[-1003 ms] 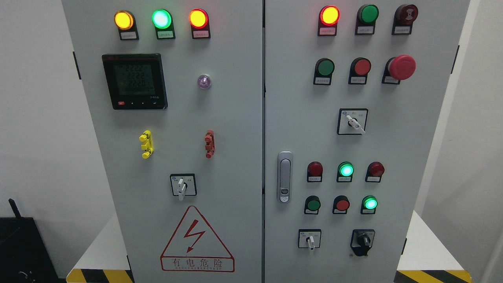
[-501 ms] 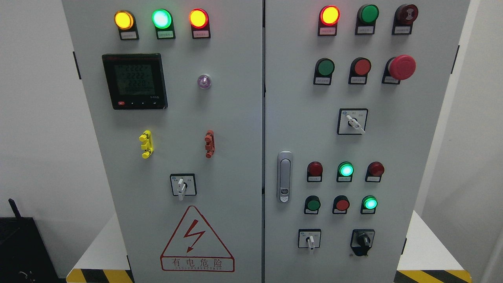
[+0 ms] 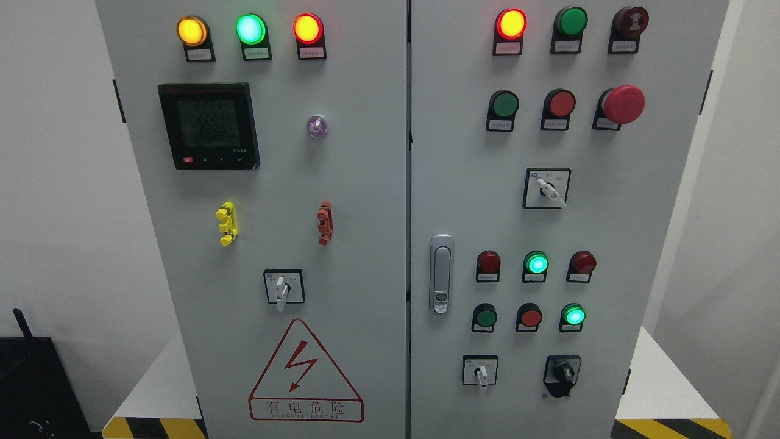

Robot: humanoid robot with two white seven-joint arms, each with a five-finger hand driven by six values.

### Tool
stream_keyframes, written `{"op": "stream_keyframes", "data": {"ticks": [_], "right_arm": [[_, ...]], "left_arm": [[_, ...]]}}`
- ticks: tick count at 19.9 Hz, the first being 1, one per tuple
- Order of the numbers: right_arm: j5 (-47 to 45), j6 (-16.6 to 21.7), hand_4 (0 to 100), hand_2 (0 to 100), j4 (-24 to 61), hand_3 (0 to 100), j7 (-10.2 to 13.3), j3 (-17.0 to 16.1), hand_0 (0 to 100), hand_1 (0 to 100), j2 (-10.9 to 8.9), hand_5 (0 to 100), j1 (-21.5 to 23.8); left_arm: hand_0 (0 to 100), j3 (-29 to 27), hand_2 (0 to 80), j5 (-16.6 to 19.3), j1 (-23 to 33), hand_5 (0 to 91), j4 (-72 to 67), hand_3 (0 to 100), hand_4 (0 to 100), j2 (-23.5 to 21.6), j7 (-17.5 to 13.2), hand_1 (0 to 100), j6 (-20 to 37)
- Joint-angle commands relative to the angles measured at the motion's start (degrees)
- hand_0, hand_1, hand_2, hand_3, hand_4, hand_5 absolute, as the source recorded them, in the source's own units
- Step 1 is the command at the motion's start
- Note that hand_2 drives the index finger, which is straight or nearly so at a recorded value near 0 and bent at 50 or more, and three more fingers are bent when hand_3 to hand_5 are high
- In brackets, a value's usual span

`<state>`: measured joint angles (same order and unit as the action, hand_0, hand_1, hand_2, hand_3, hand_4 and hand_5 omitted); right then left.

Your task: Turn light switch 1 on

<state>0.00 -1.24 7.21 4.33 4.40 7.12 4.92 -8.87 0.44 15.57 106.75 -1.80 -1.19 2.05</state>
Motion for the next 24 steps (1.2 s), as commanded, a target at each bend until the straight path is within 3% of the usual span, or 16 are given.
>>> {"op": "stream_keyframes", "data": {"ticks": [1, 5, 9, 13, 19, 24], "right_arm": [[-1.41, 0.01, 0, 0, 0.0, 0, -0.02, 0.0, 0, 0, 0.0, 0, 0.0], [-1.41, 0.09, 0, 0, 0.0, 0, -0.02, 0.0, 0, 0, 0.0, 0, 0.0], [-1.41, 0.0, 0, 0, 0.0, 0, -0.02, 0.0, 0, 0, 0.0, 0, 0.0], [-1.41, 0.0, 0, 0, 0.0, 0, -0.02, 0.0, 0, 0, 0.0, 0, 0.0], [-1.41, 0.0, 0, 0, 0.0, 0, -0.02, 0.0, 0, 0, 0.0, 0, 0.0], [-1.41, 0.0, 0, 0, 0.0, 0, -0.02, 0.0, 0, 0, 0.0, 0, 0.0]], "left_arm": [[3, 0.43, 52.5, -0.36, -8.17, 69.4, 10.76, 72, 78, 0.3, 1.45, 71, -3.89], [0, 3.33, 52.8, -0.09, -13.71, 69.0, 10.67, 72, 78, 1.26, 4.43, 73, -9.43], [0, 5.44, 52.8, 0.43, -16.09, 68.8, 10.67, 72, 78, 2.14, 5.32, 74, -11.19], [0, 7.73, 52.6, 0.96, -19.08, 68.6, 10.76, 72, 78, 4.25, 8.21, 74, -15.76], [0, 10.45, 53.3, 7.63, -21.98, 68.9, 10.59, 73, 78, 8.56, 8.75, 75, -19.81], [0, 11.07, 52.9, 8.52, -23.39, 68.3, 10.41, 73, 78, 8.74, 11.03, 75, -21.21]]}}
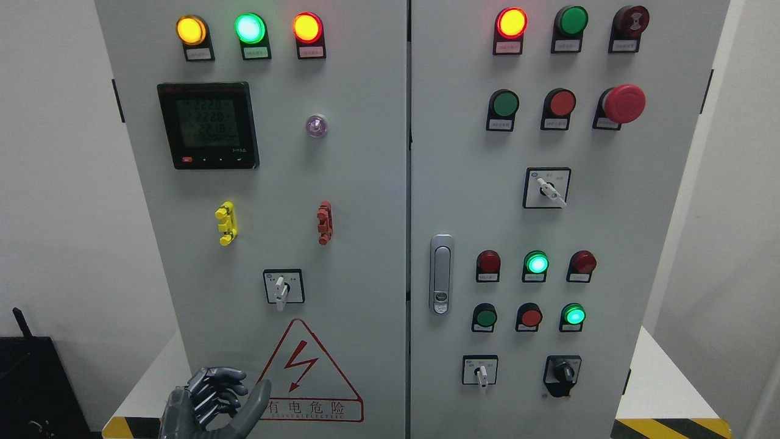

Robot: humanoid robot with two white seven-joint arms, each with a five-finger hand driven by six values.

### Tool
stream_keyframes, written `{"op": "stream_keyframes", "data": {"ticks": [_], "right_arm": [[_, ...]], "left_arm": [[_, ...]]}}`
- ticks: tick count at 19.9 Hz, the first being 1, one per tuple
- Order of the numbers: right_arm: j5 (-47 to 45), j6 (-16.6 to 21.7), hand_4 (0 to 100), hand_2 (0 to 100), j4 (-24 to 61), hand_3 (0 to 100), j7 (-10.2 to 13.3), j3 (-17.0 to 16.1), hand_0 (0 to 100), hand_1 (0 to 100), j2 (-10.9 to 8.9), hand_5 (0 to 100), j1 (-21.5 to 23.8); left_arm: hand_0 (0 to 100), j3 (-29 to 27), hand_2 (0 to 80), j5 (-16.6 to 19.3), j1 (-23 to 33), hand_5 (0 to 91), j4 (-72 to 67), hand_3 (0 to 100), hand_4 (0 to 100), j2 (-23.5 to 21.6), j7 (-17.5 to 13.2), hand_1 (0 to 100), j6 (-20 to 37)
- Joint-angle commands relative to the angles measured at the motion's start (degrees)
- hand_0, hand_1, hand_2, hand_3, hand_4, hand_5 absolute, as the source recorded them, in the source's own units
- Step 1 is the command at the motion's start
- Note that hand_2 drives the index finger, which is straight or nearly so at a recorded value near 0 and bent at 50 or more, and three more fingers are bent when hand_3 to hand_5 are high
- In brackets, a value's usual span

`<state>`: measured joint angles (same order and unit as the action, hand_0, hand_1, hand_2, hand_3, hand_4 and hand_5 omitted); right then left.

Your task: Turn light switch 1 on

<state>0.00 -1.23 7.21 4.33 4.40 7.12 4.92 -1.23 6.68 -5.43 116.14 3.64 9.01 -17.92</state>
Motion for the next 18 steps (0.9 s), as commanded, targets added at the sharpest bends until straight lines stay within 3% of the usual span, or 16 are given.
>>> {"op": "stream_keyframes", "data": {"ticks": [1, 10, 18], "right_arm": [[-1.41, -0.01, 0, 0, 0.0, 0, -0.02, 0.0, 0, 0, 0.0, 0, 0.0], [-1.41, -0.01, 0, 0, 0.0, 0, -0.02, 0.0, 0, 0, 0.0, 0, 0.0], [-1.41, -0.01, 0, 0, 0.0, 0, -0.02, 0.0, 0, 0, 0.0, 0, 0.0]], "left_arm": [[0, 3.43, 52.9, 2.29, -3.0, 68.0, 1.02, 73, 78, 3.39, 0.83, 75, -2.2], [1, 2.99, 54.0, 2.64, -6.6, 67.5, 0.76, 74, 78, 3.74, 3.81, 75, -7.39], [3, 2.73, 53.9, 4.13, -9.07, 67.3, 0.58, 74, 78, 3.92, 4.0, 75, -9.24]]}}
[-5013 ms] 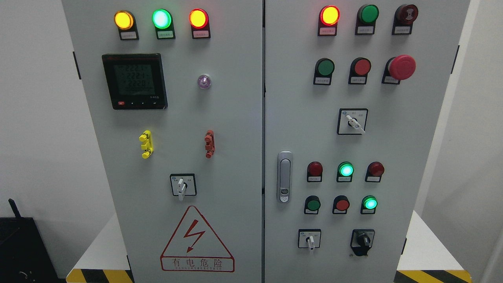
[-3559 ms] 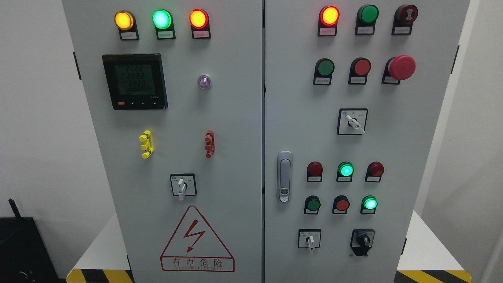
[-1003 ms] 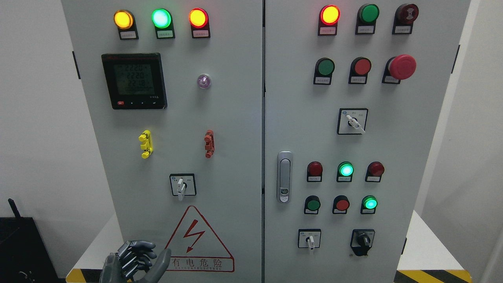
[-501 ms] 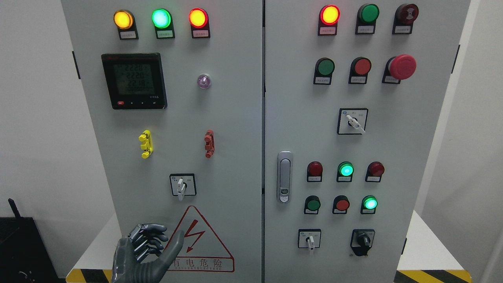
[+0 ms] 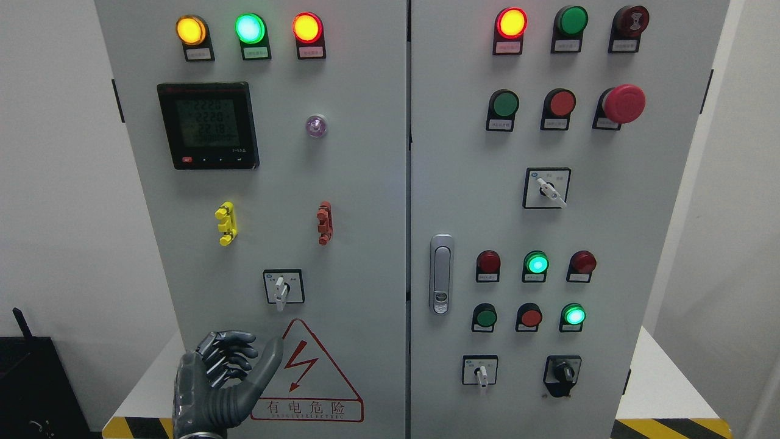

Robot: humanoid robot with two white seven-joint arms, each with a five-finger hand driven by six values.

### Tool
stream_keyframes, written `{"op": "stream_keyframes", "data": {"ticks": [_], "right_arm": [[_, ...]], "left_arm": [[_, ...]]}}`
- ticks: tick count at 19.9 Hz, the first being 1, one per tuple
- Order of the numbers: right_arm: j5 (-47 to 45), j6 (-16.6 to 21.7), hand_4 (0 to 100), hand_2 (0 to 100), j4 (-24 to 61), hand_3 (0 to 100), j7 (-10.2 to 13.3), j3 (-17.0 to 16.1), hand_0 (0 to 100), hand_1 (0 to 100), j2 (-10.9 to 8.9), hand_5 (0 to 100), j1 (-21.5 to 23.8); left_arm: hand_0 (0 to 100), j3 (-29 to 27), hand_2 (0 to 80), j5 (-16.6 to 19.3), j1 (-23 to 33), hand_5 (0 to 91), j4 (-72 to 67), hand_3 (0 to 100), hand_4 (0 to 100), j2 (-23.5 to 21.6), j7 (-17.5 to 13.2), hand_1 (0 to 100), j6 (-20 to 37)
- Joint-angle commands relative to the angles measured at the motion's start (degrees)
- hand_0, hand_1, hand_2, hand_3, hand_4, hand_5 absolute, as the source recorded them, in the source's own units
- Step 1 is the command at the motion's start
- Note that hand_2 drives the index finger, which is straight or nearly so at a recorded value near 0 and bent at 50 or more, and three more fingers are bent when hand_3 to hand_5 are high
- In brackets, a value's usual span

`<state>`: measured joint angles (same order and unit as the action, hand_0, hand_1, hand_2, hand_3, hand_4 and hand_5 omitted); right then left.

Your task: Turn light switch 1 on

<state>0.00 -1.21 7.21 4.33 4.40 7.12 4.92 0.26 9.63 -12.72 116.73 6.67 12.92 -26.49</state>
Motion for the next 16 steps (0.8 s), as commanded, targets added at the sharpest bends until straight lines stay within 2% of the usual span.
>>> {"op": "stream_keyframes", "data": {"ticks": [1, 16], "right_arm": [[-1.41, -0.02, 0, 0, 0.0, 0, -0.02, 0.0, 0, 0, 0.0, 0, 0.0], [-1.41, -0.02, 0, 0, 0.0, 0, -0.02, 0.0, 0, 0, 0.0, 0, 0.0]], "left_arm": [[3, 1.23, 53.9, 1.18, -2.04, 67.2, -0.01, 74, 78, 1.06, 0.09, 75, -1.19], [6, 1.5, 53.2, 1.71, -6.78, 67.7, -2.39, 74, 78, 1.59, 0.71, 76, -4.44]]}}
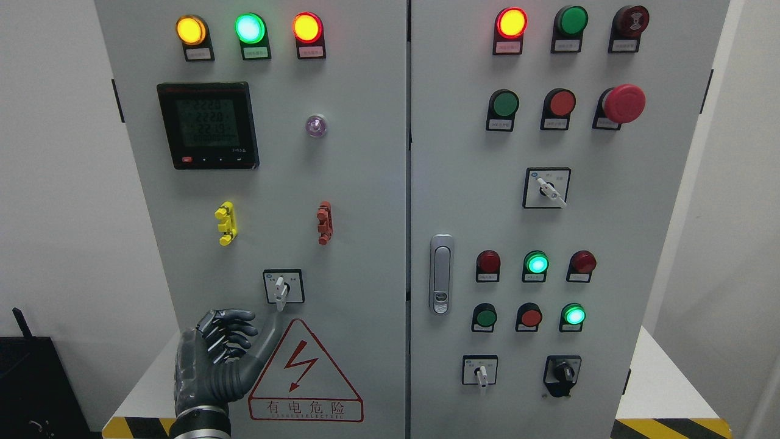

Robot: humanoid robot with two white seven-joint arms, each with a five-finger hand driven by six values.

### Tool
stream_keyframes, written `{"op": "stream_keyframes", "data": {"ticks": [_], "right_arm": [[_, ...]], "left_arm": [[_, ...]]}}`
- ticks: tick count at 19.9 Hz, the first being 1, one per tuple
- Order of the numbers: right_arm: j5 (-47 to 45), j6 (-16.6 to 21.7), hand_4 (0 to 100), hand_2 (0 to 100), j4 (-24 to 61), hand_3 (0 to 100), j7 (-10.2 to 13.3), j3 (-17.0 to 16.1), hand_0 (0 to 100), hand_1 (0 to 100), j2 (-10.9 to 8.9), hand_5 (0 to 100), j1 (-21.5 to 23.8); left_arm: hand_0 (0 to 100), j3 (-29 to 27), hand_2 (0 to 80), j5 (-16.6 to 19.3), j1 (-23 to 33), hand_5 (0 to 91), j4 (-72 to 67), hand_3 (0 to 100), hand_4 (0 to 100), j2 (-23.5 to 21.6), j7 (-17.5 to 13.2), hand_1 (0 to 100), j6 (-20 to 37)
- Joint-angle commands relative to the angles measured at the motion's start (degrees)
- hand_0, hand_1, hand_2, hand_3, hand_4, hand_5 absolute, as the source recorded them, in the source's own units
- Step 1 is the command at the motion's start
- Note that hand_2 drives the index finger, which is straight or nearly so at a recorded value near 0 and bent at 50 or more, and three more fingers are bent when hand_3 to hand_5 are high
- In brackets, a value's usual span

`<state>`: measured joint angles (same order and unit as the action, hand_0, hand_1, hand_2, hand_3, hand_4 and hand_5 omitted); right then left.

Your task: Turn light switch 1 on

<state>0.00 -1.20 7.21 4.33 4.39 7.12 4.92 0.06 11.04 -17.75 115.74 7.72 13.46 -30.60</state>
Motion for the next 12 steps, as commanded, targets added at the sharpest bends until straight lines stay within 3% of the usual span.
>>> {"op": "stream_keyframes", "data": {"ticks": [1, 12], "right_arm": [[-1.41, -0.03, 0, 0, 0.0, 0, -0.02, 0.0, 0, 0, 0.0, 0, 0.0], [-1.41, -0.03, 0, 0, 0.0, 0, -0.02, 0.0, 0, 0, 0.0, 0, 0.0]], "left_arm": [[6, 1.79, 53.1, 0.21, -1.85, 67.8, -1.74, 74, 78, 0.54, 0.51, 76, -0.95], [8, 2.31, 52.8, 0.21, -2.2, 68.8, -2.18, 74, 78, 0.54, 0.69, 77, -2.53]]}}
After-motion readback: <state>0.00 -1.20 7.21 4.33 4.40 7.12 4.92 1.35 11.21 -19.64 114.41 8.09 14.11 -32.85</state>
